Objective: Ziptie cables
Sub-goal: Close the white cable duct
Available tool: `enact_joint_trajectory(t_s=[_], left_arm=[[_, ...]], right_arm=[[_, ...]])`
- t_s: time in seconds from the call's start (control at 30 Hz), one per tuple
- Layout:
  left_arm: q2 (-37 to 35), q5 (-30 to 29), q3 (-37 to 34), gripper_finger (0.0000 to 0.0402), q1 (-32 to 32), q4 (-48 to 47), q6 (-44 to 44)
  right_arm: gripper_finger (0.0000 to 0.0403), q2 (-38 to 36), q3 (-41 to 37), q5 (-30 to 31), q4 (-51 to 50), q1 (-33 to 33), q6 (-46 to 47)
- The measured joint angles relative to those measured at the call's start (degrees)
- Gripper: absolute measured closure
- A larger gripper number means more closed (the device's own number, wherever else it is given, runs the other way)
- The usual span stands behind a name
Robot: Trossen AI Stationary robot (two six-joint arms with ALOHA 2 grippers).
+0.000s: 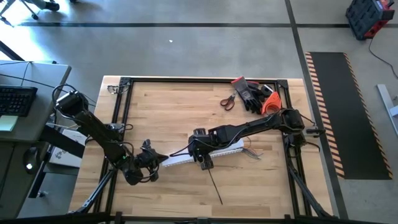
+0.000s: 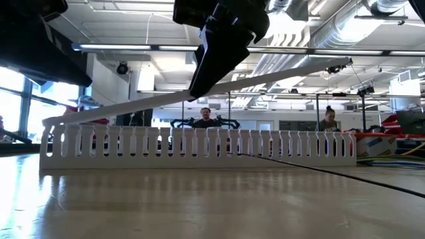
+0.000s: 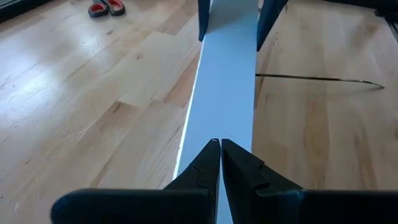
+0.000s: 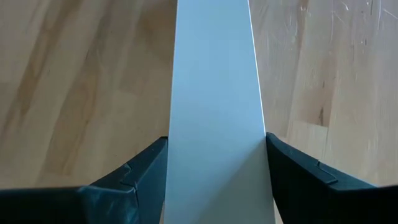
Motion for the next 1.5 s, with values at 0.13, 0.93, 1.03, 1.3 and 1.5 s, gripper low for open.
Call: enact_joint_trajectory(t_s=[0.13, 0.93, 1.03, 1.3, 1.5], left_arm=[[0.8, 0.3, 0.0, 0.0402, 0.2, 2.0, 1.3], [9.9, 2.7, 0.2, 0.0402, 2.4, 5.9, -0.3], [10.9, 2.1, 0.2, 0.0402, 2.3, 6.0, -1.8], [11.2, 2.1, 0.2, 0.0402, 2.3, 5.9, -2.5], [11.3, 2.9, 0.0, 0.0402, 2.3, 6.1, -2.5]], right_arm=[[0.0192, 0.0, 0.0, 0.0, 0.0, 0.0, 0.0], [0.0192, 0.0, -0.2, 0.0, -0.5, -0.1, 0.0], [0.0192, 0.0, -0.2, 0.0, -0.6, -0.1, 0.0], [0.0192, 1.1, -0.2, -0.1, -0.6, -0.5, -0.9], [0.0193, 3.8, -0.2, -0.7, 0.0, -0.9, -1.5]])
